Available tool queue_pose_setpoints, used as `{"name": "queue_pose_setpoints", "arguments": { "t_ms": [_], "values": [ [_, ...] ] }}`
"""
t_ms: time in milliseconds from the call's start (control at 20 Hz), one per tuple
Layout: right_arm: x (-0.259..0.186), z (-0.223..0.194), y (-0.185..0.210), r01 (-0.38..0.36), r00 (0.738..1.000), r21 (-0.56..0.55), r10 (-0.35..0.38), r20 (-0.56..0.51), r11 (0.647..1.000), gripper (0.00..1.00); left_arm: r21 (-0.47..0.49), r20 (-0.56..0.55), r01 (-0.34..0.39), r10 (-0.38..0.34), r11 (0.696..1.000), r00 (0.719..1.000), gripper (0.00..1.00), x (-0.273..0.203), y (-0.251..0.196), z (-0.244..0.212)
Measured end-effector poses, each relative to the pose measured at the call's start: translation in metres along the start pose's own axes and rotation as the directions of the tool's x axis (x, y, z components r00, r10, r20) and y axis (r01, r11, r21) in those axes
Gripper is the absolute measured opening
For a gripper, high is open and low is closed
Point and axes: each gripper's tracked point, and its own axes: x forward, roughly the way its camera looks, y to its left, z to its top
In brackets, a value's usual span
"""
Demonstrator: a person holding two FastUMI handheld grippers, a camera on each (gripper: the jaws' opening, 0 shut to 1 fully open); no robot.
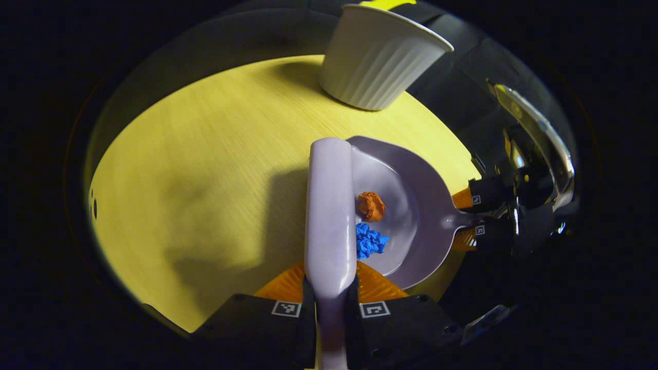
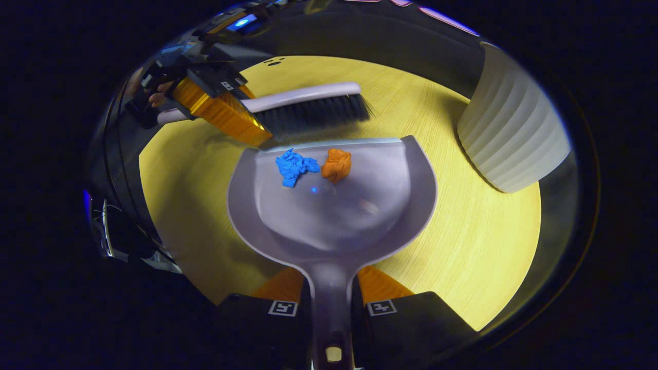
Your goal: Pick up the small broom and dustpan from the desktop, sweep the trash into the dustpan with the broom, and then empty the trash into the garbage bin.
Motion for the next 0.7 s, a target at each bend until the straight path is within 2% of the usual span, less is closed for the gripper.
{"name": "queue_pose_setpoints", "arguments": {
  "t_ms": [50, 350, 500, 700],
  "values": [
    [0.000, 0.001, -0.001, 0.002, 1.000, 0.005, -0.002, 0.004, 1.000, 0.34, -0.034, 0.034, -0.019, 0.020, 0.999, 0.999, 0.27, -0.010, 0.002, 0.000],
    [-0.008, 0.001, 0.003, 0.033, 0.999, 0.026, -0.034, 0.032, 0.999, 0.34, -0.202, 0.168, -0.097, 0.132, 0.974, 0.977, 0.27, -0.056, 0.023, -0.050],
    [-0.016, 0.004, 0.007, 0.030, 0.998, 0.080, -0.034, 0.043, 0.996, 0.34, -0.262, 0.192, -0.125, 0.178, 0.957, 0.965, 0.27, -0.068, 0.029, -0.094],
    [-0.031, 0.009, 0.008, 0.056, 0.995, 0.107, -0.064, 0.071, 0.993, 0.34, -0.294, 0.186, -0.141, 0.202, 0.945, 0.962, 0.27, -0.083, 0.006, -0.151]
  ]
}}
